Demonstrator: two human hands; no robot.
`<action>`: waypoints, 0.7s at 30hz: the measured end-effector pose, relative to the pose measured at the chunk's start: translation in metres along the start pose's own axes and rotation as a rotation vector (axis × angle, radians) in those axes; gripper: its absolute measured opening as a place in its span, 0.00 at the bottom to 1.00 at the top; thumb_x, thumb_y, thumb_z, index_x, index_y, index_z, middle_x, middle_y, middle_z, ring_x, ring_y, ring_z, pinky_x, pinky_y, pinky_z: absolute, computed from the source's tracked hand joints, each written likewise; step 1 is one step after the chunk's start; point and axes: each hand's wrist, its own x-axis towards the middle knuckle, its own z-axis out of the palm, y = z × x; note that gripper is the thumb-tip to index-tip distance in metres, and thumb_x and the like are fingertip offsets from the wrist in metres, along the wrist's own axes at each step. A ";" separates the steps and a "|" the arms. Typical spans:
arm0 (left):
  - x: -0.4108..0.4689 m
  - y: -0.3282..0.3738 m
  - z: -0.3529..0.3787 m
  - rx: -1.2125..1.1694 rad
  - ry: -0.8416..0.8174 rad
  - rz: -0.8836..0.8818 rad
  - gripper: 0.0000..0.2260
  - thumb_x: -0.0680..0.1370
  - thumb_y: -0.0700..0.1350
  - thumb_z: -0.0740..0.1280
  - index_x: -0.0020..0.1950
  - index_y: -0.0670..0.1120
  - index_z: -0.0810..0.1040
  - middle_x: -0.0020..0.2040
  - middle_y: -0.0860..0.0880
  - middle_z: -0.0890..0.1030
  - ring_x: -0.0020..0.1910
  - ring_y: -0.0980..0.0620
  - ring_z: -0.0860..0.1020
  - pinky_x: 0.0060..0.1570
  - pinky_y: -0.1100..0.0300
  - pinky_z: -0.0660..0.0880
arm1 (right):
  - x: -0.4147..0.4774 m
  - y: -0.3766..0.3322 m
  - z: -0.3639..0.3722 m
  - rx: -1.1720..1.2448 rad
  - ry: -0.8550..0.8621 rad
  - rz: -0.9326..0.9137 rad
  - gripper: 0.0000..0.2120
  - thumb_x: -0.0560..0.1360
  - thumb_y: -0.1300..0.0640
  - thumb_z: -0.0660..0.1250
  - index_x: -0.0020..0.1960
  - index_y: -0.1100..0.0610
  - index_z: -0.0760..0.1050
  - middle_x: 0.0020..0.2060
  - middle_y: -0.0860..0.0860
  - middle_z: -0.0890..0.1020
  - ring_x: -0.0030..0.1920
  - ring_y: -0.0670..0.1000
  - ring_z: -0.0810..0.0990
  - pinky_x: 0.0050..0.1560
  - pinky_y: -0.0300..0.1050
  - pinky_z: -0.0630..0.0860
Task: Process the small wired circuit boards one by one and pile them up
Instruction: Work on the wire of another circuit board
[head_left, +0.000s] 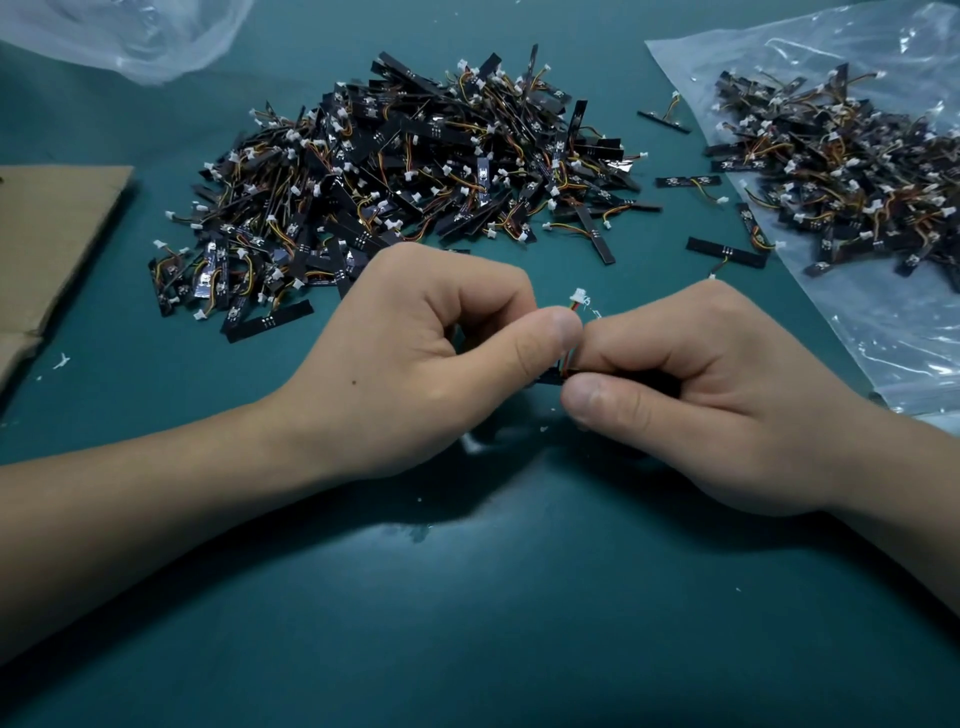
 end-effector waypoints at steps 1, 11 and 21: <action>0.000 0.000 0.000 -0.007 -0.012 -0.001 0.19 0.81 0.46 0.68 0.30 0.47 0.73 0.26 0.48 0.71 0.27 0.60 0.66 0.30 0.67 0.63 | 0.000 0.000 0.000 -0.002 0.008 0.003 0.16 0.82 0.52 0.64 0.36 0.52 0.71 0.27 0.47 0.67 0.29 0.49 0.67 0.32 0.40 0.64; -0.002 0.000 -0.002 0.025 -0.059 0.047 0.12 0.80 0.44 0.63 0.37 0.47 0.79 0.28 0.49 0.74 0.31 0.50 0.74 0.33 0.57 0.69 | 0.000 -0.001 -0.001 0.106 0.096 0.062 0.15 0.81 0.51 0.58 0.36 0.51 0.69 0.27 0.48 0.73 0.29 0.49 0.71 0.34 0.39 0.66; 0.000 -0.002 -0.002 0.030 -0.047 0.022 0.12 0.79 0.40 0.64 0.37 0.51 0.78 0.29 0.49 0.76 0.32 0.51 0.75 0.35 0.60 0.69 | 0.001 -0.002 -0.001 0.066 0.095 0.040 0.14 0.81 0.52 0.59 0.37 0.48 0.70 0.27 0.49 0.74 0.29 0.49 0.72 0.33 0.40 0.67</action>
